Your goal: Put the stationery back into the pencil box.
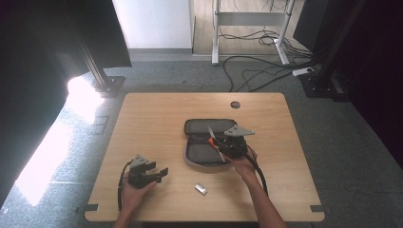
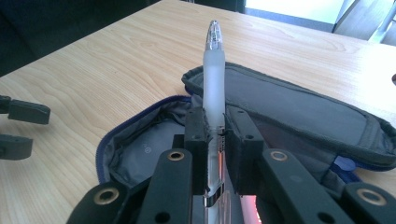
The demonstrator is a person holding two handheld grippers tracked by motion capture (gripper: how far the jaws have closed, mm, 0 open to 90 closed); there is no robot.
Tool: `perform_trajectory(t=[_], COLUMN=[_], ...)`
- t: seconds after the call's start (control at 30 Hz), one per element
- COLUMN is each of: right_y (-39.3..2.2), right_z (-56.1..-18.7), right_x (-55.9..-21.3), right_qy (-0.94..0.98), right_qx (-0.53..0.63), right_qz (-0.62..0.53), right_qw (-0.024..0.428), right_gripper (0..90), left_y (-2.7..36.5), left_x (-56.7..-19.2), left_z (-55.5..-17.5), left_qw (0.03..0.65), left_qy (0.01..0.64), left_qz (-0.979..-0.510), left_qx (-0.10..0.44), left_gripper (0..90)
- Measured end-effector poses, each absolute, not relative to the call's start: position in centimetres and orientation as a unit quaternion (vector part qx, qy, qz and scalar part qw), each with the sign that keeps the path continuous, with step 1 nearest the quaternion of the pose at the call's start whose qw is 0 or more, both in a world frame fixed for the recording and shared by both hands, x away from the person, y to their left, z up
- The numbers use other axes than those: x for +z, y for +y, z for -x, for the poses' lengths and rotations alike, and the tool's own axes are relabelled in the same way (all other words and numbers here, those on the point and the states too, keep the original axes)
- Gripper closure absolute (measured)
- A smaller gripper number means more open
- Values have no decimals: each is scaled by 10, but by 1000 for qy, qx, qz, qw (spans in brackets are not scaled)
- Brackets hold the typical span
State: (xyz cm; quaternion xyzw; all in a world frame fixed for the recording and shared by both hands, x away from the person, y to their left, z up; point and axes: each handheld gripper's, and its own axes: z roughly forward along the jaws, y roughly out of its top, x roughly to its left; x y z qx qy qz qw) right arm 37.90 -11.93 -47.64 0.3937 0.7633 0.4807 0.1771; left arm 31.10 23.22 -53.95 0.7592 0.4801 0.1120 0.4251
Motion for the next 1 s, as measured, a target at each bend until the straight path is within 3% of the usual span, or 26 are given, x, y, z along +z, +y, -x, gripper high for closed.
perform_trajectory(t=[1.0], right_y=[-95], right_z=[-403], right_x=[-504], right_qy=[790], right_qx=[435], right_qz=[-396], right_qw=[171], right_gripper=[786], left_y=[234], left_x=[-540], left_z=[-312], left_qw=[424], left_qy=[482], left_qz=[-758], left_qx=[112], left_gripper=[323])
